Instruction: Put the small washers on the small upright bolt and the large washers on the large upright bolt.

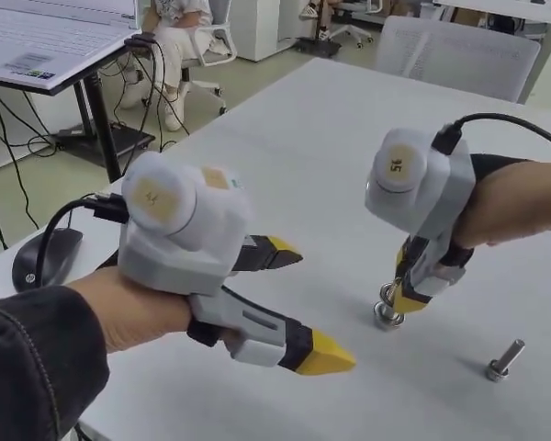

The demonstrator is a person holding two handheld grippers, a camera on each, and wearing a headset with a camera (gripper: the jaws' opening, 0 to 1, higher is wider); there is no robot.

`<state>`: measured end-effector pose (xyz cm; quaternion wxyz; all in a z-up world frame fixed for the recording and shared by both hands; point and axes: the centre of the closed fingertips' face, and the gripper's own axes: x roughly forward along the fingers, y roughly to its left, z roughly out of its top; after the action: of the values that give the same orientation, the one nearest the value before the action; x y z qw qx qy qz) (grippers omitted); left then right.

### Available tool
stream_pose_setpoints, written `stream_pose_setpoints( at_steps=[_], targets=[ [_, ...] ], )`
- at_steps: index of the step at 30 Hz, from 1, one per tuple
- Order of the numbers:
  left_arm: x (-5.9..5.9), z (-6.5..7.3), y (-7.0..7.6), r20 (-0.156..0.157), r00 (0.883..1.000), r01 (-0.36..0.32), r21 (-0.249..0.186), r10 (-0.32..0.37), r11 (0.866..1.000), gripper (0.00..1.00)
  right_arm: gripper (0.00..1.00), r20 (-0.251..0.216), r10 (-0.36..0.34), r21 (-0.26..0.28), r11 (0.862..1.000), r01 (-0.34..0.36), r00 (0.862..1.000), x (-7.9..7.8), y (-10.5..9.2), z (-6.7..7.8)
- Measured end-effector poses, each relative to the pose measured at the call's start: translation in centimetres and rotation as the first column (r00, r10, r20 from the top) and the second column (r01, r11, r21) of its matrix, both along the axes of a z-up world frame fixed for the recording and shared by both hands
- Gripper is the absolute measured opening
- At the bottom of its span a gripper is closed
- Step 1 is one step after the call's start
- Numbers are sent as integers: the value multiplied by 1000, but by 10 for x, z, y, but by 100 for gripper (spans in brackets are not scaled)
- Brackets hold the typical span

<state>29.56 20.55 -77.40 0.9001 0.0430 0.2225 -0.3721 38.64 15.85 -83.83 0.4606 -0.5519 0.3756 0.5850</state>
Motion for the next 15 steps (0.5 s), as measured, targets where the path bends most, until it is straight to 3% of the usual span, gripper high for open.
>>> stream_pose_setpoints(
  at_steps=[15],
  targets=[
    [1,0,1,-1,1000,-1,0,1,1000,77,24,-14,-14,-6,1000,14,1000,-3,-2,-13]
  ],
)
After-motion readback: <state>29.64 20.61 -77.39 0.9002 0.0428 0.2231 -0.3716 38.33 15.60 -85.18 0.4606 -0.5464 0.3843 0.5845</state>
